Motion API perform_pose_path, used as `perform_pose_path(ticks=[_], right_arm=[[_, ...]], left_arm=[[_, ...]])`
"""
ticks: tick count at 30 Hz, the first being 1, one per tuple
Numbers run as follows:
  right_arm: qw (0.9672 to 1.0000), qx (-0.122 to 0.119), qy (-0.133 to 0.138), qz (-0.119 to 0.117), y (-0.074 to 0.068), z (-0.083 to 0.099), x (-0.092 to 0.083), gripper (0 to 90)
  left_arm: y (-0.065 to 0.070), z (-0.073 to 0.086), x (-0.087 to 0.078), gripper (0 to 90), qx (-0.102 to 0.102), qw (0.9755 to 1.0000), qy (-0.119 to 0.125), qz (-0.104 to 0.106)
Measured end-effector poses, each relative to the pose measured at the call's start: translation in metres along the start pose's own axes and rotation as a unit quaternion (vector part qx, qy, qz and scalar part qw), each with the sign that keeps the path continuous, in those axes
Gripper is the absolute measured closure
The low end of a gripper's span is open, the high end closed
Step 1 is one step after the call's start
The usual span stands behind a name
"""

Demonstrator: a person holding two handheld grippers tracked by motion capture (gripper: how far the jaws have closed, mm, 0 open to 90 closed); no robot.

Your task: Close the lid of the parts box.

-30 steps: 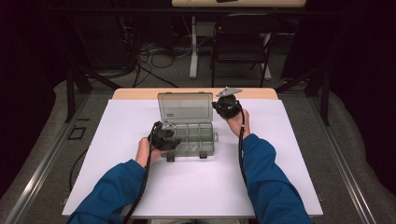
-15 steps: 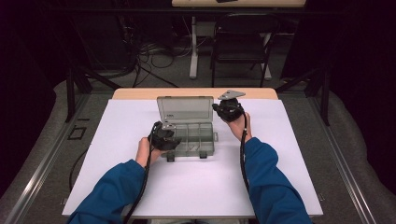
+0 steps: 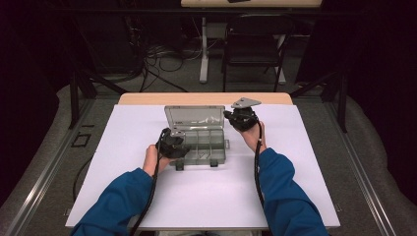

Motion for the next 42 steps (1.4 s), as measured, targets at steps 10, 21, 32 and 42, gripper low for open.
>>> perform_pose_path(ticks=[10, 21, 32, 42], right_arm=[[0.9999, 0.0, 0.014, -0.007, -0.002, -0.001, -0.01, 90.0], [0.9997, 0.001, 0.022, -0.011, -0.007, 0.006, -0.018, 90.0], [0.9997, -0.003, 0.019, -0.013, -0.009, 0.011, -0.021, 90.0], [0.9997, -0.003, 0.02, -0.015, -0.01, 0.011, -0.022, 90.0]], left_arm=[[0.0, 0.0, 0.0, 53.3, 0.0, 1.0, 0.0, -0.001], [0.0, 0.0, 0.0, 53.2, -0.001, 1.0, 0.002, -0.001], [0.0, 0.0, 0.0, 52.6, 0.001, 1.0, -0.001, -0.004], [0.0, 0.0, -0.002, 49.4, -0.006, 0.9999, 0.011, -0.005]])
Point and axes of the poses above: each handheld gripper's, and its own axes: x roughly forward along the jaws, z roughly out of its underside, y roughly to its right, the point moved 5 cm from there along x, roughly forward along the jaws, and after that the axes turned 14 degrees about z, right-handed, at the moved point
